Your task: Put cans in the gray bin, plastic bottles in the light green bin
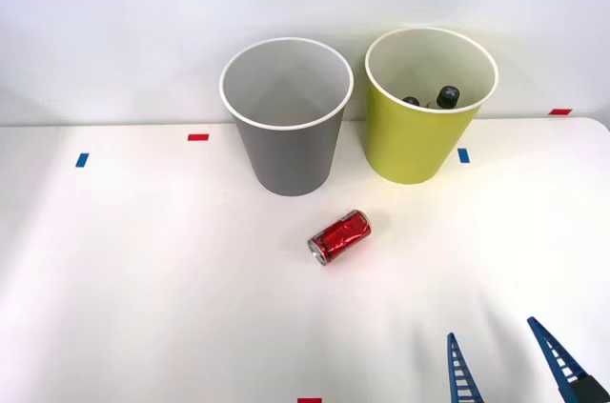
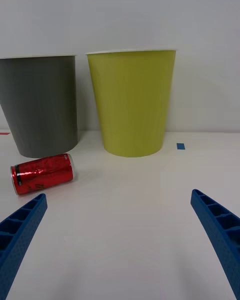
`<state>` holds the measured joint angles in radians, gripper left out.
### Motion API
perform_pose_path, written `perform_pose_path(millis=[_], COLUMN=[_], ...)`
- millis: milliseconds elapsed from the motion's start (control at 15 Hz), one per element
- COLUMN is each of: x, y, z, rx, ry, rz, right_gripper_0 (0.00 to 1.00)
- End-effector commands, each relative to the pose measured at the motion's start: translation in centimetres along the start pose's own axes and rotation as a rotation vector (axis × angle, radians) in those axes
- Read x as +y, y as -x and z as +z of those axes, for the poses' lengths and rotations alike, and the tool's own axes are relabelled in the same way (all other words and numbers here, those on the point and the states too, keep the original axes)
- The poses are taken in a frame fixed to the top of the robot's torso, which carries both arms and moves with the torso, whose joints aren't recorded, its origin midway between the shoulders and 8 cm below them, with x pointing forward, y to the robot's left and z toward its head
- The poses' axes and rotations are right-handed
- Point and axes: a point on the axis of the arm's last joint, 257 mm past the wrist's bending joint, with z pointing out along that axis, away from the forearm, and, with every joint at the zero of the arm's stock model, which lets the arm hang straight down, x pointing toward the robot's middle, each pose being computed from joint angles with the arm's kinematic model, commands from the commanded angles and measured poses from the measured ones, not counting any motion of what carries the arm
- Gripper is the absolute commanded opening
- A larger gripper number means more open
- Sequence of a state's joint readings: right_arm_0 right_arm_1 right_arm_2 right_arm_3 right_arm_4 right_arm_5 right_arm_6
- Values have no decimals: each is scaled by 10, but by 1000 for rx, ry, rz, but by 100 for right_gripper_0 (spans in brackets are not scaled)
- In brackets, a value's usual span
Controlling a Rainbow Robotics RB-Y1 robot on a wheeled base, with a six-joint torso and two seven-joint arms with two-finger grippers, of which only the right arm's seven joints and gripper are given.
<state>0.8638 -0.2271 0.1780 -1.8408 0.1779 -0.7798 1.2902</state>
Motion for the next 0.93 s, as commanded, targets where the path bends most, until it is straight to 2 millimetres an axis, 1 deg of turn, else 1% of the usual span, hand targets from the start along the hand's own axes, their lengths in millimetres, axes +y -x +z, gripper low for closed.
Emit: perform_pose_path(millis=[67, 933], x=[0, 0], y=[0, 0], z=[0, 0], rx=[0, 0], ry=[0, 0], rz=[0, 0], right_gripper_0=[100, 100])
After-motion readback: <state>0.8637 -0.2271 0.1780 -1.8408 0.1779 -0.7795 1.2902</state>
